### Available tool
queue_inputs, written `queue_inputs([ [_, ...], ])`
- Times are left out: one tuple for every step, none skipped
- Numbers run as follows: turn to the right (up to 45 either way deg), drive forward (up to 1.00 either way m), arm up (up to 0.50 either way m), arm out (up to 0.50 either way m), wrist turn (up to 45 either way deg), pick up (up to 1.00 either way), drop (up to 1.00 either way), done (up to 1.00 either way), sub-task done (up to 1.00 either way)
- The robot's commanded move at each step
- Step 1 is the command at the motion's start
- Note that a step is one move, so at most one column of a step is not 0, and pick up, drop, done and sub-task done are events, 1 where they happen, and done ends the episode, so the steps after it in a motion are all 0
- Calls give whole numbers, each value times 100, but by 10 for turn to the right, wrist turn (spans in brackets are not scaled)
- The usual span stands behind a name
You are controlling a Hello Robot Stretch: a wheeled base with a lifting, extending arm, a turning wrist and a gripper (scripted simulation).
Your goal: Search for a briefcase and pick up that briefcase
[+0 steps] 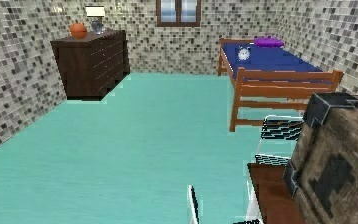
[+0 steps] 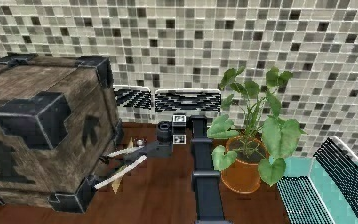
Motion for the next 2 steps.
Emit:
queue_inputs([
  [0,0,0,0,450,0,0,0,0],
  [0,0,0,0,450,0,0,0,0],
])
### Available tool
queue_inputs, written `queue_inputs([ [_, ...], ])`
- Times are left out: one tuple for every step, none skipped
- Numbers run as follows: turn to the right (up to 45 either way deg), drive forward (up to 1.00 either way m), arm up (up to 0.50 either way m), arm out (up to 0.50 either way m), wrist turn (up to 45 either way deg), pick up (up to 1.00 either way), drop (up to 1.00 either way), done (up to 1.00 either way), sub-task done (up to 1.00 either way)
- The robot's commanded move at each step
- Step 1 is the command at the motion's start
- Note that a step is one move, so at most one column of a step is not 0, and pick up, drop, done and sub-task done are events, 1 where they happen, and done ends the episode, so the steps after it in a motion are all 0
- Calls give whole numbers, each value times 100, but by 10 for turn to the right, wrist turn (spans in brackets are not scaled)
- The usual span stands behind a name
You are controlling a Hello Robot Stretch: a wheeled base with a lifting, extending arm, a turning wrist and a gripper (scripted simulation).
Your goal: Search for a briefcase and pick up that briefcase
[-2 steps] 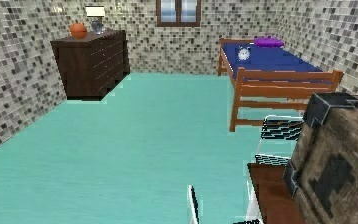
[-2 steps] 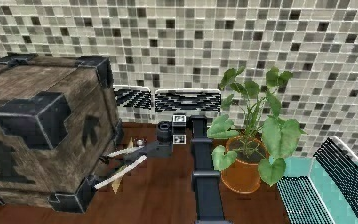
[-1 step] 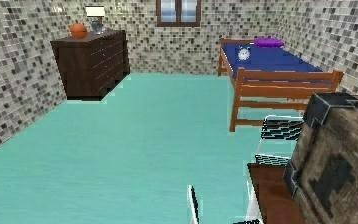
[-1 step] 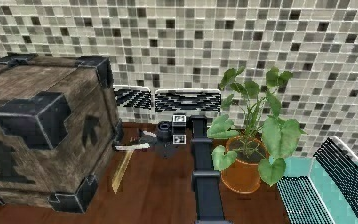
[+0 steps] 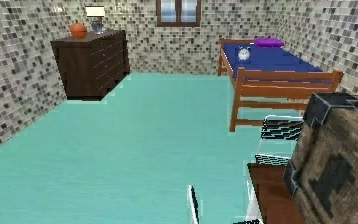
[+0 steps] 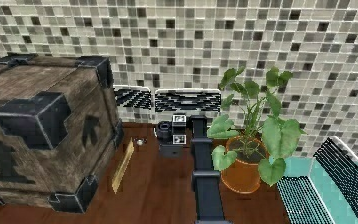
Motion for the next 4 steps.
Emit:
queue_inputs([
  [0,0,0,0,450,0,0,0,0],
  [0,0,0,0,90,0,0,0,0],
  [0,0,-30,0,0,0,0,0,0],
  [0,0,0,0,0,100,0,0,0],
])
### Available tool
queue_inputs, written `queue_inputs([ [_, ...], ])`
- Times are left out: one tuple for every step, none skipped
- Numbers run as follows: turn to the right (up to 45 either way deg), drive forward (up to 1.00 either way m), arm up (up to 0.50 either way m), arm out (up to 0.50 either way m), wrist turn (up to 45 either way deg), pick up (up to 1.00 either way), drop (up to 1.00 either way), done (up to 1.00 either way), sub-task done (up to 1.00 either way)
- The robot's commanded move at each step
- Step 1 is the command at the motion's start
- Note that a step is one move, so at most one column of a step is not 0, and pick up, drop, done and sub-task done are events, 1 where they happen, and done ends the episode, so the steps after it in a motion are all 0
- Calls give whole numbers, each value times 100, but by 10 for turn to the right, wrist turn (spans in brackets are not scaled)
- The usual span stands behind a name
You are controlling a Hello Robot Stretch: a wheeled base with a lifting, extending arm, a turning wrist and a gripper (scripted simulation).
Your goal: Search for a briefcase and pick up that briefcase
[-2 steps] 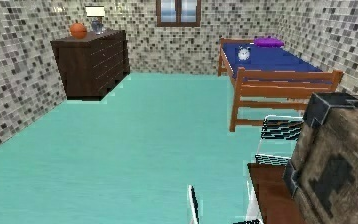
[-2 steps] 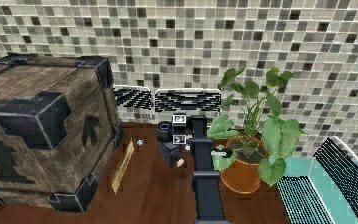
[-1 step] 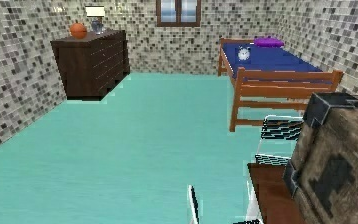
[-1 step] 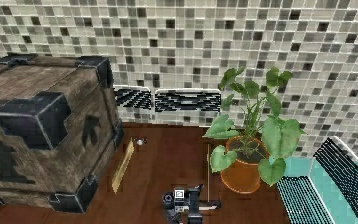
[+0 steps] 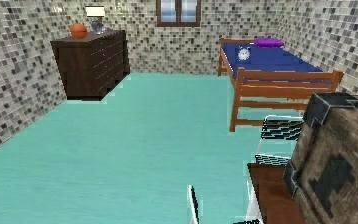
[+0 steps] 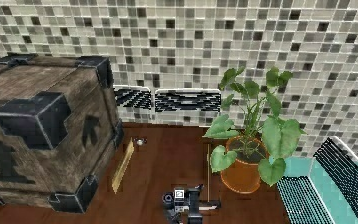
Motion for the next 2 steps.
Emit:
queue_inputs([
  [0,0,10,0,0,0,0,0,0],
  [0,0,0,0,0,0,0,100,0],
])
